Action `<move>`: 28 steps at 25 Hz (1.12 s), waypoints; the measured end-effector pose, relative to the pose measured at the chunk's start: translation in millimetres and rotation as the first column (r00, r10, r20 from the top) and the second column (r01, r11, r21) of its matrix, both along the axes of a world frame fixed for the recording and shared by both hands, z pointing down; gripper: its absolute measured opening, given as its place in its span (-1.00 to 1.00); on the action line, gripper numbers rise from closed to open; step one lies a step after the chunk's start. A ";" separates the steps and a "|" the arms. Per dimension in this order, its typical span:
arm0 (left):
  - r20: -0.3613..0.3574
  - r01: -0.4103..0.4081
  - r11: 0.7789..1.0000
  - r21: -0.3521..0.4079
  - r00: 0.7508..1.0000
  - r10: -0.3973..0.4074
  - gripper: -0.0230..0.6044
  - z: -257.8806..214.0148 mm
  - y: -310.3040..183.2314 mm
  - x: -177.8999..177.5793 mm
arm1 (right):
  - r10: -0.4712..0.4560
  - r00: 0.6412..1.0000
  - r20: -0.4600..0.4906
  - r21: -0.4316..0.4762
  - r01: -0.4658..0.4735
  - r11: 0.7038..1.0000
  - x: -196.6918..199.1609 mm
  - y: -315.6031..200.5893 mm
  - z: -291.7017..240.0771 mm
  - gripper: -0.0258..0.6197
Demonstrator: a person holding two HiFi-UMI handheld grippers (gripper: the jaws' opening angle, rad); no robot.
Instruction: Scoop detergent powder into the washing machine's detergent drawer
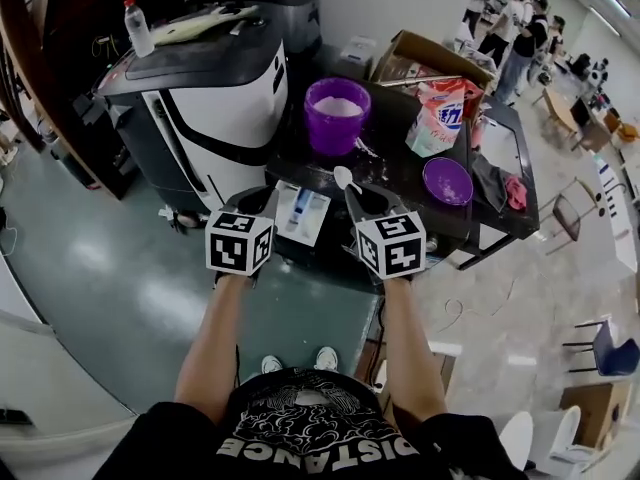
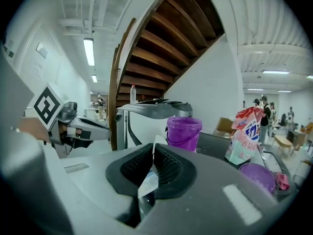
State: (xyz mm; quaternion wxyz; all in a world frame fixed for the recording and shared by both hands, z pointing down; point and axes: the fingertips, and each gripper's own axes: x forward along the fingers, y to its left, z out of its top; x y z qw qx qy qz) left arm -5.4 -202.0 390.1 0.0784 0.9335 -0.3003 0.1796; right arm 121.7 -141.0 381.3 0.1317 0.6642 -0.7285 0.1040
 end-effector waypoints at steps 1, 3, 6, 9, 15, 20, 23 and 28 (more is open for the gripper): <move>-0.006 -0.012 1.000 0.000 1.000 0.012 -0.92 -2.1 0.9 2.5 | 0.016 1.000 0.000 0.004 -0.016 1.000 2.0 3.5 -2.5 -0.81; -0.020 -0.035 0.999 0.002 0.999 0.035 -0.92 -6.4 3.2 7.9 | 0.046 0.999 0.000 0.011 -0.046 0.999 5.6 10.4 -7.7 -0.81; -0.038 -0.072 0.997 0.007 0.997 0.072 -0.92 -12.7 7.7 18.9 | 0.092 0.996 0.012 0.026 -0.092 0.995 11.6 19.8 -15.8 -0.81; -0.053 -0.117 0.993 0.015 0.992 0.118 -0.92 -18.5 15.2 32.9 | 0.144 0.989 0.034 0.046 -0.145 0.988 22.0 32.1 -23.5 -0.81; -0.077 -0.154 0.987 0.036 0.985 0.156 -0.92 -31.3 22.5 42.1 | 0.204 0.979 0.029 0.071 -0.205 0.976 37.1 51.5 -35.4 -0.81; -0.093 -0.159 0.986 0.047 0.982 0.163 -0.92 -38.4 25.6 43.5 | 0.221 0.975 0.032 0.088 -0.223 0.971 39.2 60.3 -41.3 -0.81; -0.090 -0.167 0.984 0.055 0.981 0.171 -0.92 -40.6 27.8 43.9 | 0.224 0.974 0.033 0.100 -0.226 0.969 36.6 61.1 -44.1 -0.81; -0.078 -0.169 0.983 0.066 0.982 0.174 -0.92 -40.9 30.9 42.5 | 0.222 0.974 0.040 0.120 -0.225 0.967 33.4 61.7 -47.4 -0.81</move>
